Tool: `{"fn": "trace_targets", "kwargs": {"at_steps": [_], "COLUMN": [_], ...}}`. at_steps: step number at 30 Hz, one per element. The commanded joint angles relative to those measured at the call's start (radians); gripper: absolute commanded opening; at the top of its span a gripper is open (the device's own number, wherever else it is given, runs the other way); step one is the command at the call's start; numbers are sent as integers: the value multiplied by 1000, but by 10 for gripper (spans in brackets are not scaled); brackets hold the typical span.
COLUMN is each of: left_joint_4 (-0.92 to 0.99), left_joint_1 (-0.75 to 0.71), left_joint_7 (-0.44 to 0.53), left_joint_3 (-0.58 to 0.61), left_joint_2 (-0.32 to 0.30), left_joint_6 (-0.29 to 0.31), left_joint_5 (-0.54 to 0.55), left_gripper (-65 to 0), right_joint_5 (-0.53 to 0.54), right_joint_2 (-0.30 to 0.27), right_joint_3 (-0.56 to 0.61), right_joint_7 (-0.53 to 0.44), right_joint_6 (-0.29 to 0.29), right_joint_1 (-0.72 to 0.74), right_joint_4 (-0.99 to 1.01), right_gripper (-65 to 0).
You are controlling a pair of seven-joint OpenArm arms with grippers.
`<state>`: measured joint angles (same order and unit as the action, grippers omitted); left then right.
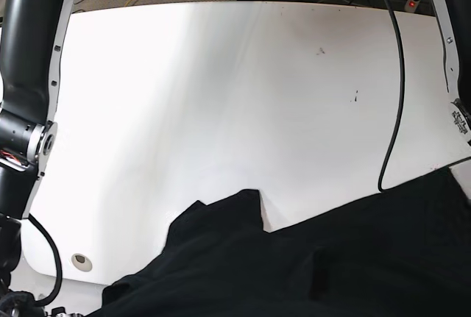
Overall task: Fold the T-shirt properly
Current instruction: 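Lift the stretched shirt and swing it down onto the table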
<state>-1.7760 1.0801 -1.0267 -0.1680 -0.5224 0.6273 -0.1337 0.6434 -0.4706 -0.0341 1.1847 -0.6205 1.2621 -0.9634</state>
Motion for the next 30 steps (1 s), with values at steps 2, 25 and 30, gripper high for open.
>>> {"fn": "trace_targets", "kwargs": {"at_steps": [2,25,30], "left_joint_4": [-40,-241,-241], "left_joint_1": [-25,-819,-938], "left_joint_7": [18,-22,-22], "left_joint_3": [-3,-169,-212], "left_joint_2": [-6,106,156], "left_joint_6": [22,71,71], "left_joint_5": [1,4,4], "left_gripper": [-650,-650,-650], "right_joint_5": [17,218,220], "right_joint_2": [-30,-89,-87], "right_joint_3": [-19,-312,-370], "right_joint_7": [-15,-7,17], "right_joint_6": [1,1,1], "right_joint_1": [43,-583,-704], "right_joint_4": [-21,-225,-268], "right_gripper": [-650,-650,-650]}}
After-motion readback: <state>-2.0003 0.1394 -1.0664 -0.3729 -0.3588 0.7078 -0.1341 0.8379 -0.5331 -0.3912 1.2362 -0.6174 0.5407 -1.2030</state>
